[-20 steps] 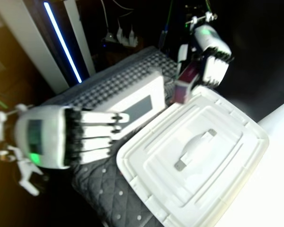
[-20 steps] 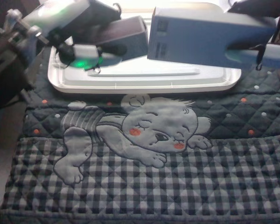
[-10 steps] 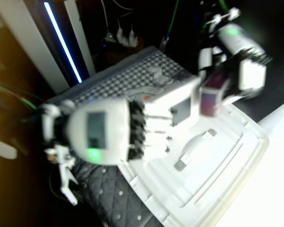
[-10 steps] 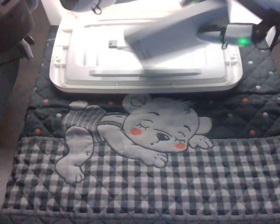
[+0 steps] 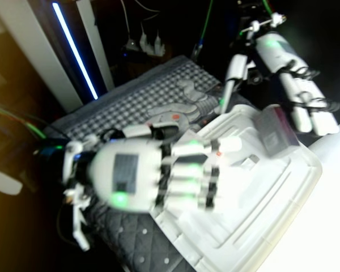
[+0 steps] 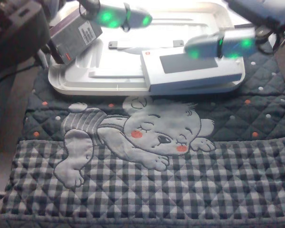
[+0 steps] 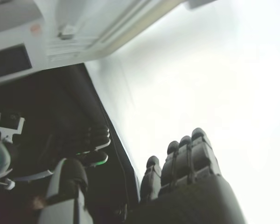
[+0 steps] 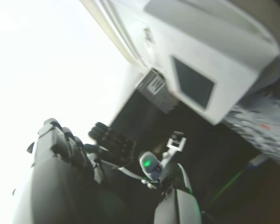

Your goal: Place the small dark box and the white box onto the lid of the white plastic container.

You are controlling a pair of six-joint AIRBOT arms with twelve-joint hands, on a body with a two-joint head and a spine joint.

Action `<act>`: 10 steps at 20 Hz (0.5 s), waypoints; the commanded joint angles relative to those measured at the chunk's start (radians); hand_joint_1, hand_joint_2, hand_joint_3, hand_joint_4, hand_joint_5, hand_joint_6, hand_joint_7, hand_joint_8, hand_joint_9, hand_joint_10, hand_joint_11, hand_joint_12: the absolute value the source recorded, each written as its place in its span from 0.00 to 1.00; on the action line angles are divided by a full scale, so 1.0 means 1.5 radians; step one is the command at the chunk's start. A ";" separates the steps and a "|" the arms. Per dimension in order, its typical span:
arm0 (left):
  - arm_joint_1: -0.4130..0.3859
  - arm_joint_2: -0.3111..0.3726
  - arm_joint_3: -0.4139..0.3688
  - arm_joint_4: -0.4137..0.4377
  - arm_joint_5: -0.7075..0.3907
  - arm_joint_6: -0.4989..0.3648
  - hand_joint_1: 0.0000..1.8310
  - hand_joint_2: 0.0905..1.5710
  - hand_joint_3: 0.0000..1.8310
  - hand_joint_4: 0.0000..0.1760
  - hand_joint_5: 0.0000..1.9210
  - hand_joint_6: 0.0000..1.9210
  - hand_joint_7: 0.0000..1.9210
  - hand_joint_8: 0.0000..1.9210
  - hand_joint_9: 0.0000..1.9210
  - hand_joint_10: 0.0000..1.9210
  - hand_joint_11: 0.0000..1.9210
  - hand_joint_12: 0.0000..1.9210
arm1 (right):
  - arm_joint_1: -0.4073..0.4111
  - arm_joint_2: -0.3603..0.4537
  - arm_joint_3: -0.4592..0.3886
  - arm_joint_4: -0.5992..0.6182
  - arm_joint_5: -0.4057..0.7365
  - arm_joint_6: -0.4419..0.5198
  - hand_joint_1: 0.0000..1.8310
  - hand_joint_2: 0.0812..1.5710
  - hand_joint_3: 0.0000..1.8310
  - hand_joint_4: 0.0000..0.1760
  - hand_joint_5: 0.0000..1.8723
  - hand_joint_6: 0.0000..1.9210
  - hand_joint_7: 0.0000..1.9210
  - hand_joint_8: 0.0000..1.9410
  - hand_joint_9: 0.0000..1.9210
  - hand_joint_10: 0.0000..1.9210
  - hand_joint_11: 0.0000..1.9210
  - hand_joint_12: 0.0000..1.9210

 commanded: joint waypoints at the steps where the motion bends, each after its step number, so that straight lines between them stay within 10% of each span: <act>1: -0.004 0.016 -0.004 -0.008 -0.110 -0.002 0.39 0.57 0.00 1.00 0.00 0.00 0.00 0.00 0.00 0.00 0.00 0.00 | 0.007 0.021 -0.004 0.026 0.096 0.005 0.29 0.51 0.00 0.76 0.00 0.00 0.00 0.00 0.00 0.00 0.00 0.00; 2: 0.001 0.027 -0.021 -0.006 -0.129 -0.002 0.40 0.61 0.00 1.00 0.00 0.00 0.00 0.00 0.00 0.00 0.00 0.00 | 0.007 0.034 -0.020 0.020 0.105 0.005 0.33 0.51 0.00 0.95 0.00 0.00 0.00 0.00 0.00 0.00 0.00 0.00; 3: 0.005 0.036 -0.033 -0.003 -0.141 -0.002 0.08 0.81 0.05 1.00 0.00 0.00 0.00 0.00 0.00 0.00 0.00 0.00 | 0.007 0.047 -0.032 0.017 0.113 0.005 0.34 0.48 0.00 0.99 0.00 0.00 0.00 0.00 0.00 0.00 0.00 0.00; 6: 0.024 0.067 -0.071 -0.002 -0.190 -0.003 0.42 0.66 0.00 1.00 0.00 0.00 0.00 0.00 0.00 0.00 0.00 0.00 | 0.007 0.086 -0.064 0.015 0.140 0.005 0.37 0.46 0.00 1.00 0.00 0.00 0.00 0.00 0.00 0.00 0.00 0.00; 8: 0.033 0.082 -0.090 -0.002 -0.217 -0.003 0.42 0.59 0.00 1.00 0.00 0.00 0.00 0.00 0.00 0.00 0.00 0.00 | 0.007 0.099 -0.079 0.014 0.152 0.005 0.38 0.46 0.00 1.00 0.00 0.00 0.00 0.00 0.00 0.00 0.00 0.00; 9: 0.035 0.090 -0.101 -0.001 -0.228 -0.003 0.40 0.55 0.00 0.73 0.00 0.00 0.00 0.00 0.00 0.00 0.00 0.00 | 0.007 0.106 -0.087 0.013 0.159 0.005 0.38 0.44 0.00 1.00 0.00 0.00 0.00 0.00 0.00 0.00 0.00 0.00; 10: 0.038 0.099 -0.112 0.000 -0.242 -0.003 0.40 0.55 0.00 0.73 0.00 0.00 0.00 0.00 0.00 0.00 0.00 0.00 | 0.007 0.112 -0.095 0.013 0.167 0.005 0.38 0.44 0.00 1.00 0.00 0.00 0.00 0.00 0.00 0.00 0.00 0.00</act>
